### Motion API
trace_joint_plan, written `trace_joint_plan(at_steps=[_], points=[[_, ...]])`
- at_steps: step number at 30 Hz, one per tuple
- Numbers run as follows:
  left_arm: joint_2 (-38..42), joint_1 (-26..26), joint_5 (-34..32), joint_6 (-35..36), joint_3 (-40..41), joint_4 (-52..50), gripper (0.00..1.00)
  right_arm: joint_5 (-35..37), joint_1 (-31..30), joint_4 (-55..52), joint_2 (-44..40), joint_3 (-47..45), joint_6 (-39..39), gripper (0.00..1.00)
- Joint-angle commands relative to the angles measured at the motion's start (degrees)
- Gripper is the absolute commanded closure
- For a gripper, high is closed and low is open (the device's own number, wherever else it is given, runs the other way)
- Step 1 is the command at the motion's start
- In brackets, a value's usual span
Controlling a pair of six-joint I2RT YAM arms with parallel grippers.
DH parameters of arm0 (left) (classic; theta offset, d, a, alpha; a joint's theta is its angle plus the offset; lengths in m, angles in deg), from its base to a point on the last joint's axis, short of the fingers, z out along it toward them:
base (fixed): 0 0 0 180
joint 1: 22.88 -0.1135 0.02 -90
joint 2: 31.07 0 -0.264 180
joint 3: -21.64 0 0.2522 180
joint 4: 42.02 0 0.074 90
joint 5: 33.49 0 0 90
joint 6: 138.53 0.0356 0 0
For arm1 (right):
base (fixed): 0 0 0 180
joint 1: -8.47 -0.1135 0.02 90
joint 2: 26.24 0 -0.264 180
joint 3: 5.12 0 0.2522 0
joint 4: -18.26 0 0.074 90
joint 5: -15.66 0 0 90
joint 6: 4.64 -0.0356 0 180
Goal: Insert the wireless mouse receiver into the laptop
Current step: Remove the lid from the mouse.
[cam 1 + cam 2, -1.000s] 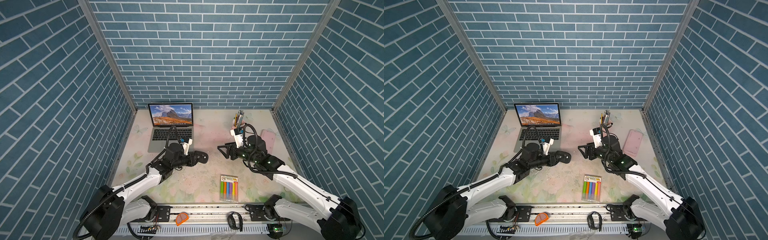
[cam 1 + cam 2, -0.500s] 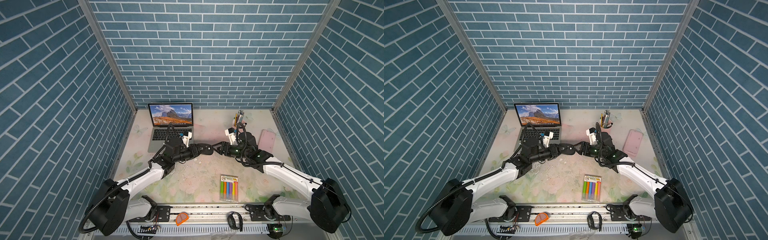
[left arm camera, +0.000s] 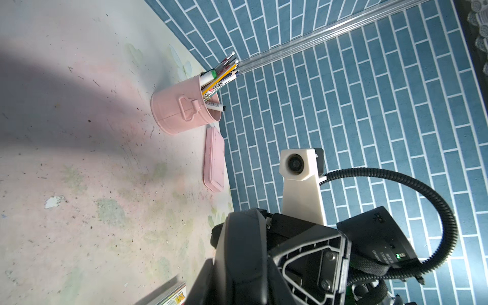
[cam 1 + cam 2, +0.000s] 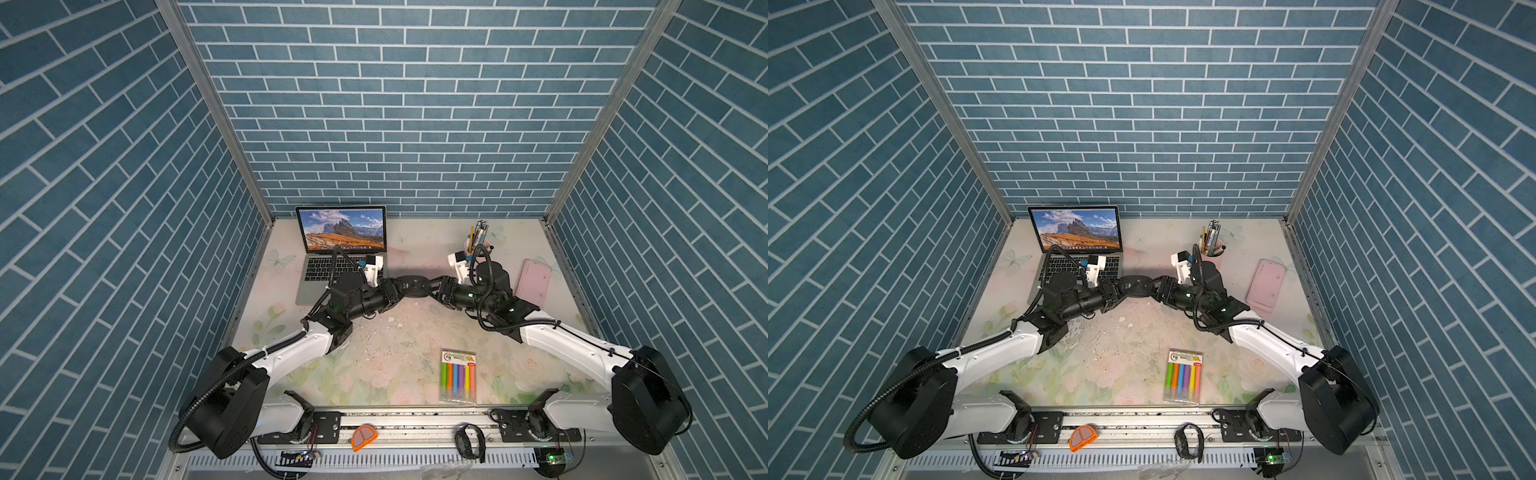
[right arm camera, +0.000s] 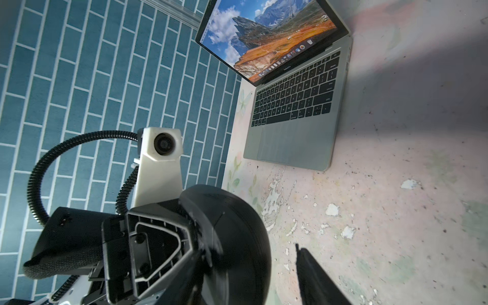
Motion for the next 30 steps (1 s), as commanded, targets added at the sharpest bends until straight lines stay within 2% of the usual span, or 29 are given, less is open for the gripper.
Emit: trace_joint_plan(at_steps=[1, 9, 12, 18, 20, 26, 30], points=[[-0.6, -0.3, 2.2, -2.8, -1.0, 7.1, 0.78, -1.6, -0.1, 7.2, 1.2, -1.0, -5.6, 0.45], [-1.1, -0.4, 2.6, -3.3, -0.4, 8.4, 0.76, -1.9, -0.1, 7.9, 1.2, -1.6, -5.8, 0.65], [-1.5, -0.6, 3.1, -3.2, -0.2, 8.5, 0.7, -2.0, 0.0, 8.6, 0.8, -1.9, -5.7, 0.71], [-1.3, -1.4, 6.7, -1.5, -0.9, 7.5, 0.55, -2.2, 0.1, 7.9, -0.1, -2.0, -3.9, 0.75], [-0.7, -2.0, 7.2, -1.1, -0.7, 6.3, 0.55, -2.1, 0.3, 5.7, -0.1, -1.7, -2.9, 0.76], [1.0, -3.3, 7.5, -0.7, 0.6, 5.7, 0.65, -1.8, 0.5, 3.1, -0.1, -1.8, -1.4, 0.77], [1.4, -3.7, 7.3, -0.7, 1.5, 5.9, 0.66, -2.2, 0.7, 2.4, 0.5, -1.8, -1.0, 0.77]])
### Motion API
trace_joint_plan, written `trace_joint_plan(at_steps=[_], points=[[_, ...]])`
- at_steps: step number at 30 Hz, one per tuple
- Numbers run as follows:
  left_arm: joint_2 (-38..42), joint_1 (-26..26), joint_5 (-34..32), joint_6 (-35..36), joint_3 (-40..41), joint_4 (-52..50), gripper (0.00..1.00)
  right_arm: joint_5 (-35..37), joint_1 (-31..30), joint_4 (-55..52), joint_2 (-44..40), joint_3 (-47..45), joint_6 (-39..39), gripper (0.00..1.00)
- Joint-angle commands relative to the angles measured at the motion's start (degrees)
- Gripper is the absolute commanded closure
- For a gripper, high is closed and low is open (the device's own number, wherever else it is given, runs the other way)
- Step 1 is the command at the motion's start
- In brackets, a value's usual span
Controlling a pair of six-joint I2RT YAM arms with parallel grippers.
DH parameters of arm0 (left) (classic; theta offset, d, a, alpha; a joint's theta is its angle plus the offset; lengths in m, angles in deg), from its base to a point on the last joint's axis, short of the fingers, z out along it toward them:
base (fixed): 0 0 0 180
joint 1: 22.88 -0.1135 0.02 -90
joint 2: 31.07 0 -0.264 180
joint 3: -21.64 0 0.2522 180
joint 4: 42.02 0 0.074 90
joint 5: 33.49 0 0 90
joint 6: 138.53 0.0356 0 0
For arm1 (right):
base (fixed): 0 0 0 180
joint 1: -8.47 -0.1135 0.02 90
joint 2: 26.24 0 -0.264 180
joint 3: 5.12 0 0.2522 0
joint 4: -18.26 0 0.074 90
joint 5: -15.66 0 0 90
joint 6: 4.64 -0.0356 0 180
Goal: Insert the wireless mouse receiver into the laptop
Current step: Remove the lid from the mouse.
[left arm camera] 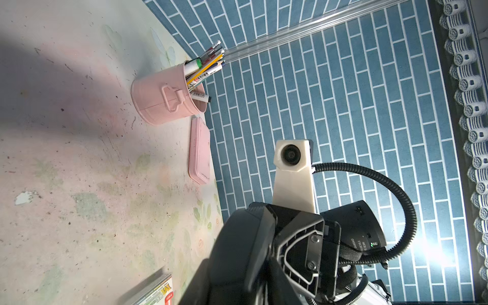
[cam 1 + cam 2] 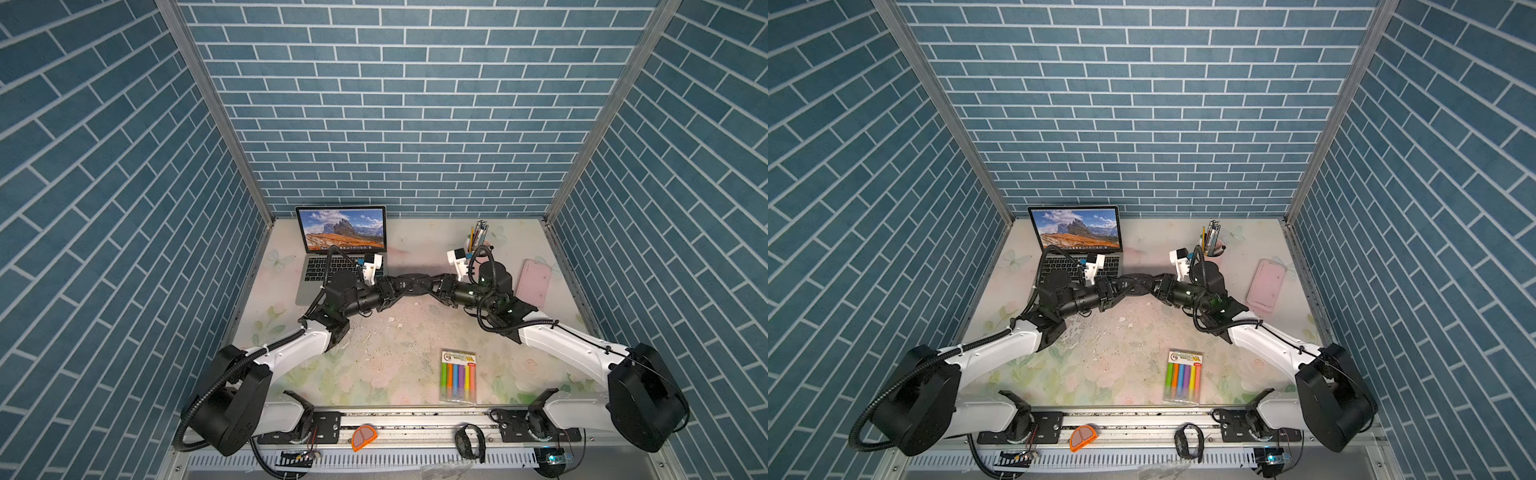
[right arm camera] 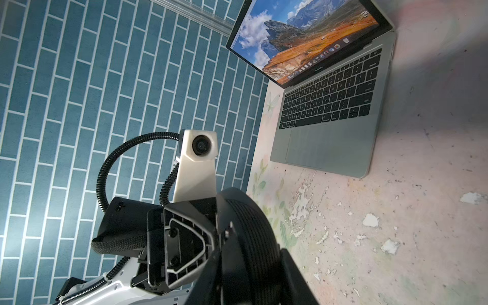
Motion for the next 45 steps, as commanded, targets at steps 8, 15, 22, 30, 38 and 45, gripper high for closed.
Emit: trace_joint_plan(at_steps=[8, 15, 22, 30, 38, 45], points=[[2.8, -0.8, 0.7, 1.3, 1.1, 3.5, 0.57, 0.9, 0.7, -5.4, 1.5, -0.8, 3.2, 0.8], [3.0, -1.0, 0.9, 1.3, 1.7, 4.3, 0.65, 1.1, 1.4, -6.7, 2.3, -1.2, 3.2, 0.8], [1.4, -1.0, 0.6, -0.1, 2.8, 6.8, 0.85, 1.7, 1.5, -9.4, 2.1, -0.4, 3.9, 0.55], [-0.4, -1.0, 0.0, -1.6, 3.7, 10.2, 0.99, 2.2, 1.5, -11.4, 1.3, -0.2, 4.7, 0.51], [-0.3, -1.1, -0.3, -0.9, 3.9, 9.1, 1.0, 3.0, 1.4, -14.8, -0.5, 0.9, 6.3, 0.73], [-0.5, -1.0, -0.2, -0.3, 3.6, 8.1, 1.0, 3.5, 1.4, -16.2, -2.2, 1.5, 6.3, 0.83]])
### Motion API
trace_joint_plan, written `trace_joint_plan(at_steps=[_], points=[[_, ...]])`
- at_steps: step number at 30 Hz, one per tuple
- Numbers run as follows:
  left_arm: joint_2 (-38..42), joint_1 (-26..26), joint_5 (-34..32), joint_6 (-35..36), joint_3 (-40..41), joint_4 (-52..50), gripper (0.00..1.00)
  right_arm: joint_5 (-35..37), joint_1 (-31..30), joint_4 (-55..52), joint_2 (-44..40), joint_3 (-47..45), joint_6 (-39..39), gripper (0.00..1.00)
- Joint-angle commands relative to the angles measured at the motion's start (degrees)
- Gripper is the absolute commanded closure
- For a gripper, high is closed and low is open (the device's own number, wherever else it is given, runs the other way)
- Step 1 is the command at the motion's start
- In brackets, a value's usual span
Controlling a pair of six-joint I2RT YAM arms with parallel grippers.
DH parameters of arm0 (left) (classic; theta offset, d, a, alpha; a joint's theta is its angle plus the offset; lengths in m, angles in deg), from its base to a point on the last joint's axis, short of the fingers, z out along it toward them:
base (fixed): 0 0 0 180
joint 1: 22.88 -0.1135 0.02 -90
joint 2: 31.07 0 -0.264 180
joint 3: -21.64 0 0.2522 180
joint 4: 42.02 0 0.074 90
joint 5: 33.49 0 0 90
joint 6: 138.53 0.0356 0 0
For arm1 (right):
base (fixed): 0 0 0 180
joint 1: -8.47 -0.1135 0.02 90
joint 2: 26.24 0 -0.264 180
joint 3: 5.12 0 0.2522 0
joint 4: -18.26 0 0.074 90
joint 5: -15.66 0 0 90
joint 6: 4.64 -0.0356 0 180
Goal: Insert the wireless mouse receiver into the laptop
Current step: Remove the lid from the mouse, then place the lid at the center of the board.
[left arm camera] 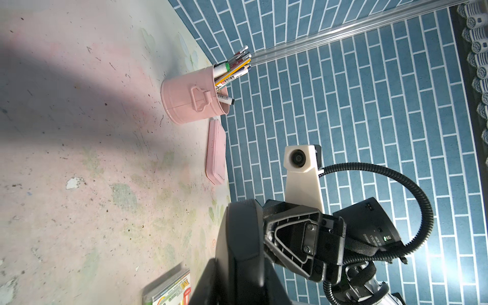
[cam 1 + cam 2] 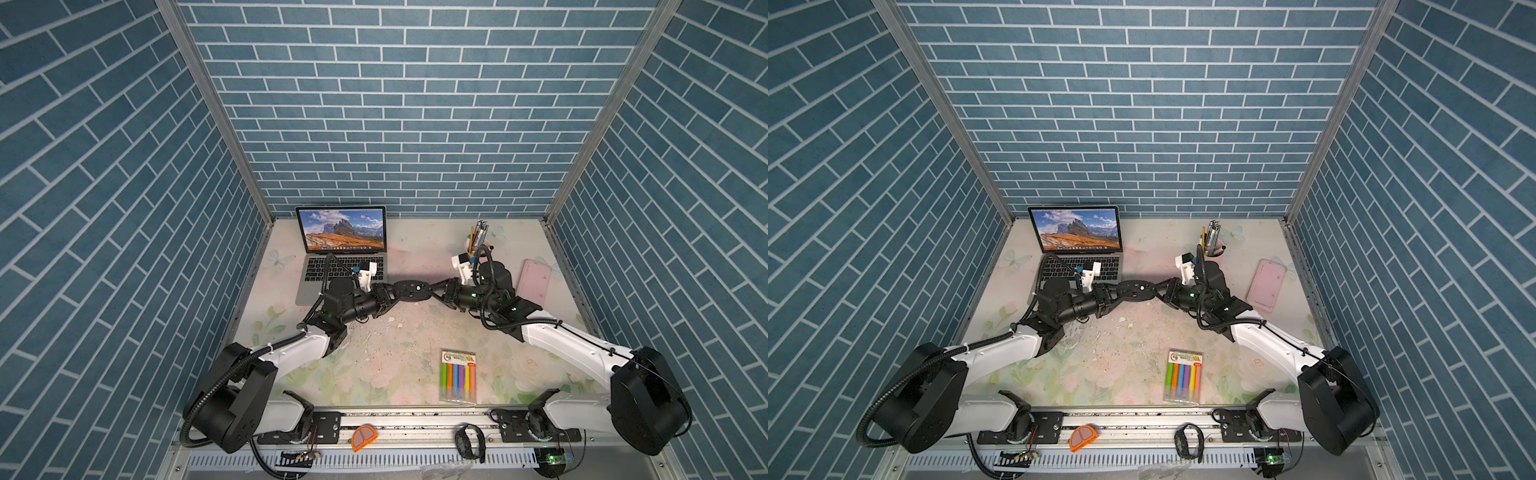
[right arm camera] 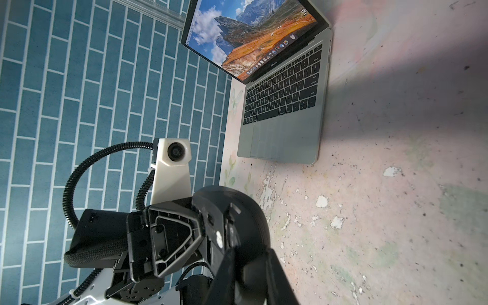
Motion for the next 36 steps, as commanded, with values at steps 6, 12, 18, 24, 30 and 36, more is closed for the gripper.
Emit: trace_joint_plan(at_steps=[6, 12, 18, 24, 30, 36], points=[[0.7, 0.0, 0.9, 0.4, -1.1, 4.7, 1.0, 1.3, -0.3, -3.3, -2.8, 0.7, 1.2, 0.89], [0.8, -0.3, 1.0, 1.2, -0.4, 3.8, 1.0, 0.8, -0.3, -1.0, -4.0, 0.3, -0.2, 0.92], [0.1, -1.9, 1.4, 1.7, 1.2, 4.3, 1.0, 0.6, -0.2, -0.9, -5.2, 0.7, -1.7, 0.94], [-2.6, -2.9, 3.2, 0.6, 2.1, 7.4, 1.0, 2.0, -0.2, -1.2, -5.5, 0.2, -1.0, 0.95], [-2.8, -4.9, 5.4, 1.3, 4.9, 7.2, 1.0, 7.9, 0.1, -15.5, -4.8, 5.6, 8.2, 0.97], [1.4, -5.5, 5.5, 7.9, 7.3, -2.7, 1.0, 24.3, 0.1, -40.0, 1.3, 17.6, 23.2, 0.97]])
